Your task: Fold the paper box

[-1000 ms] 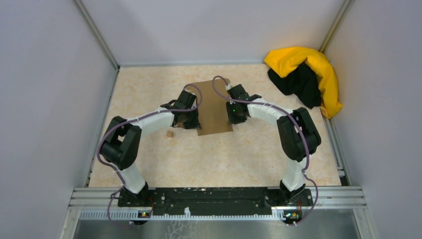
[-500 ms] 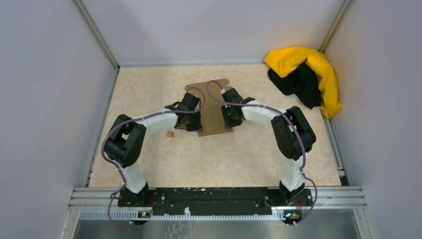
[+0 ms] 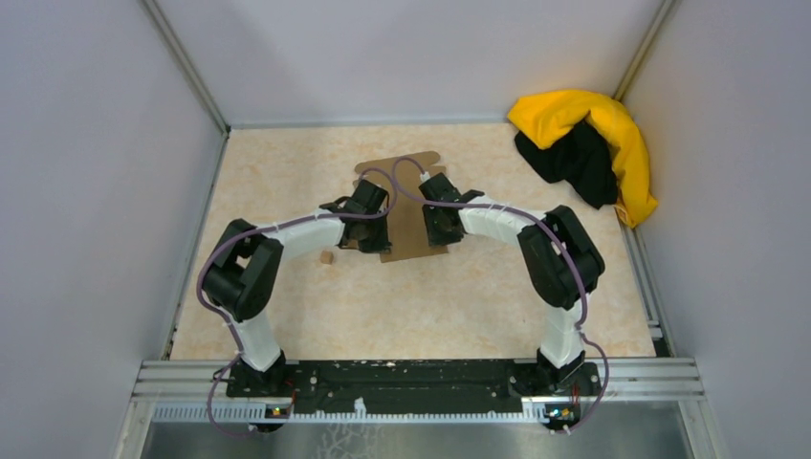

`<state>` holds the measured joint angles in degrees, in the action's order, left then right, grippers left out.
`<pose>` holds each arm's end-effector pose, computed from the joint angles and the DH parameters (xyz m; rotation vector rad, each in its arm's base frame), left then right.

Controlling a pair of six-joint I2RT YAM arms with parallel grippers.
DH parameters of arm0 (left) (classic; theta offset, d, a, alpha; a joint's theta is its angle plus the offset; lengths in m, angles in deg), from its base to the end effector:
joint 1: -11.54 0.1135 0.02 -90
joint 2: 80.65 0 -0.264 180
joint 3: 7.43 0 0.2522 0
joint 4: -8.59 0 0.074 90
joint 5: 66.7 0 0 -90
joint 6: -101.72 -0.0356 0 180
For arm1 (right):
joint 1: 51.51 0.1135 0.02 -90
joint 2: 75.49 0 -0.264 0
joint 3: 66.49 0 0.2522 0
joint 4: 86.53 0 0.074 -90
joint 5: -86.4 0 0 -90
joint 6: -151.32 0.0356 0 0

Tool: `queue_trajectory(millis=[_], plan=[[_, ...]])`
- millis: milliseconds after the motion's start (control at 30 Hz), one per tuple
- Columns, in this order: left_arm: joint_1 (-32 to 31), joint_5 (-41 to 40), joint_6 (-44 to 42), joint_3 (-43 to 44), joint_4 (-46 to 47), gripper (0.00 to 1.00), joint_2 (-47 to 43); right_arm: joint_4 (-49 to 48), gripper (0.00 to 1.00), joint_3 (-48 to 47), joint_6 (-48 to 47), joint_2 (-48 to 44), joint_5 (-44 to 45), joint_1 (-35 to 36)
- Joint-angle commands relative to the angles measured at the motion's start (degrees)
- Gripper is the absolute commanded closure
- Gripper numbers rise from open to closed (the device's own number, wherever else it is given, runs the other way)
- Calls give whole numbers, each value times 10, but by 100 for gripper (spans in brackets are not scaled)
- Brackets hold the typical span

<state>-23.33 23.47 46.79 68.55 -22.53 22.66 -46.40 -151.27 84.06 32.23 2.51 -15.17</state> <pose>0.2971 -0.2071 0.1612 -0.0035 2.6588 -0.4337 0.3101 0.2234 0.1691 -0.2828 2.6600 0.1916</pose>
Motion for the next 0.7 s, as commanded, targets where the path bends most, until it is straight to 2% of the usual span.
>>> queue_trajectory(millis=[0, 67, 200, 300, 500, 567, 600, 633, 667], plan=[[-7, -8, -17, 39, -23, 84, -27, 33, 64, -20, -8, -47, -9, 8], [-7, -12, -30, 68, -40, 72, -50, 53, 61, -47, -22, -82, -11, 8], [-5, -27, -51, 129, -80, 53, -93, 93, 54, -115, -50, -133, -28, -1], [2, -34, -60, 143, -74, 37, -119, 104, 49, -154, -63, -151, -55, -23], [66, -12, -48, 92, -49, 32, -125, 85, 48, -182, -96, -112, -118, -110], [90, -5, -39, 63, -31, 27, -126, 63, 48, -178, -108, -101, -124, -129], [100, -4, -35, 46, -16, 23, -128, 54, 48, -177, -115, -94, -124, -137], [109, 9, -32, 29, -4, 7, -130, 49, 47, -180, -121, -85, -123, -143], [115, 14, -31, 15, 8, 4, -128, 47, 47, -184, -127, -74, -121, -147]])
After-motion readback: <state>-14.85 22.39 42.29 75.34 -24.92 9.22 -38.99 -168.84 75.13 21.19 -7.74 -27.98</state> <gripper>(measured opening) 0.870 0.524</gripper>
